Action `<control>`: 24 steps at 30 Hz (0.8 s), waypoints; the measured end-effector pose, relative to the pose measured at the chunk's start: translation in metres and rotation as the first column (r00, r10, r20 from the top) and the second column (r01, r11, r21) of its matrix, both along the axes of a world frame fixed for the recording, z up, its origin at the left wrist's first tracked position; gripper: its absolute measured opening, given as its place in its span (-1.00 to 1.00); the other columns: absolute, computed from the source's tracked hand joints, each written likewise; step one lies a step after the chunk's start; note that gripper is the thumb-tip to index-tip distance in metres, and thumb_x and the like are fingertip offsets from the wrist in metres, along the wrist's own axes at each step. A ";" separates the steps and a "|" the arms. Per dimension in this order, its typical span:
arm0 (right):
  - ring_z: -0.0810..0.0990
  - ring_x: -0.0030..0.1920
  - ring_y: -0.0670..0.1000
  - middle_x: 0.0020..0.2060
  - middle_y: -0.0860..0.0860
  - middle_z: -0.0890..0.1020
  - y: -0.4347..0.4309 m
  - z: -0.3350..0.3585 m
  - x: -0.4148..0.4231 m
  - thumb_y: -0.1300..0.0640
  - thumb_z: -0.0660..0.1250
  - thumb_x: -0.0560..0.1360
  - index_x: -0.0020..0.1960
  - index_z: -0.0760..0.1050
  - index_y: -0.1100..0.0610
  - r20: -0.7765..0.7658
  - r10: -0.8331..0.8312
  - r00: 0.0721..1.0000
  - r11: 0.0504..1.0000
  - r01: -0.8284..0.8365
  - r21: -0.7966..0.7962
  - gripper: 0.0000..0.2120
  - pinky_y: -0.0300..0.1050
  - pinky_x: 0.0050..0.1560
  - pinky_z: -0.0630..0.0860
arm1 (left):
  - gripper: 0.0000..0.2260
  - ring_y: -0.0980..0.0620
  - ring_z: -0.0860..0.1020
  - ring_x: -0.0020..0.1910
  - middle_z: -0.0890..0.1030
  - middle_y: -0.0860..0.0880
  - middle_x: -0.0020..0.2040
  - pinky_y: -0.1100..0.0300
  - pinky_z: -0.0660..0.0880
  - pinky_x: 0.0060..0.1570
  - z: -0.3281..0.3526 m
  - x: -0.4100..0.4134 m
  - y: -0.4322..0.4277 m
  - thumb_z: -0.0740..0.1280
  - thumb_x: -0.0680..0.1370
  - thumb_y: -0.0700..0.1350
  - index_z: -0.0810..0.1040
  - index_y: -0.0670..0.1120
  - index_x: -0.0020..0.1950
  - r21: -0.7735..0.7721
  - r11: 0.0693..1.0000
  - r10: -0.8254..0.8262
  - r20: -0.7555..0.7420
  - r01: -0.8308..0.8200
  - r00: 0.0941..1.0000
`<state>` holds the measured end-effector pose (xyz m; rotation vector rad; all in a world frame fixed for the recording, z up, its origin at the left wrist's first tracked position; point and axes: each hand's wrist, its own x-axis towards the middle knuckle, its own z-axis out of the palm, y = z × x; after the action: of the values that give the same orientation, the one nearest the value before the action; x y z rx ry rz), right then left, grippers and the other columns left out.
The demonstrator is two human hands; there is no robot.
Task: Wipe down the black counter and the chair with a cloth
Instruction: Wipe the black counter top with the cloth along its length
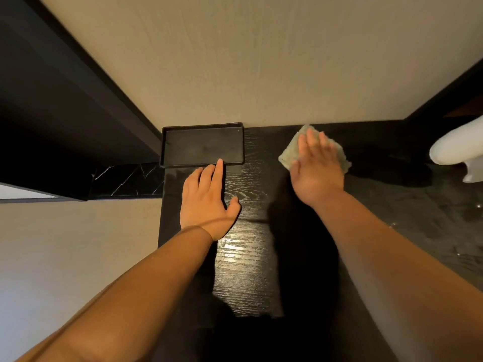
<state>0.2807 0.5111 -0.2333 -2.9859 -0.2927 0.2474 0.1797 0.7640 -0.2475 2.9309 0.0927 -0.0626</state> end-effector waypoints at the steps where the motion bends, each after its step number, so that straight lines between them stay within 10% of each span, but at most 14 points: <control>1: 0.04 0.64 0.21 0.67 0.12 0.09 0.013 0.002 -0.003 -0.04 0.03 0.62 0.67 0.08 0.16 -0.005 0.014 1.000 1.000 -0.014 0.013 -0.34 0.15 0.64 -0.03 | -0.18 -0.18 0.25 0.55 0.35 -0.10 0.56 -0.12 0.17 0.60 0.000 0.000 0.000 0.20 0.55 0.28 0.08 -0.06 0.73 0.002 1.000 -0.002 0.001 0.002 1.000; 7: 0.08 0.66 0.16 0.67 0.06 0.16 0.020 -0.005 0.001 -0.11 0.00 0.63 0.67 0.17 0.11 -0.012 0.384 0.923 0.918 -0.380 0.114 -0.35 0.16 0.65 0.02 | -0.19 -0.17 0.23 0.56 0.34 -0.10 0.56 -0.11 0.15 0.60 -0.001 0.000 -0.001 0.22 0.56 0.26 0.08 -0.04 0.73 -0.007 1.000 0.000 0.000 0.000 1.000; 24: -0.21 0.67 0.01 0.69 -0.06 -0.18 -0.031 0.008 0.027 -0.13 -0.08 0.73 0.71 -0.19 0.01 -0.134 0.190 0.973 0.982 -0.187 0.032 -0.38 0.00 0.65 -0.23 | -0.30 -0.23 0.29 0.53 0.38 -0.12 0.52 -0.19 0.22 0.56 0.001 -0.003 -0.002 0.22 0.59 0.21 0.16 0.07 0.71 -0.009 1.000 -0.026 0.059 0.027 0.998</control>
<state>0.3076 0.4804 -0.2255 -2.9050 -0.5599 0.4639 0.1771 0.7622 -0.2462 2.9220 0.0440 0.0194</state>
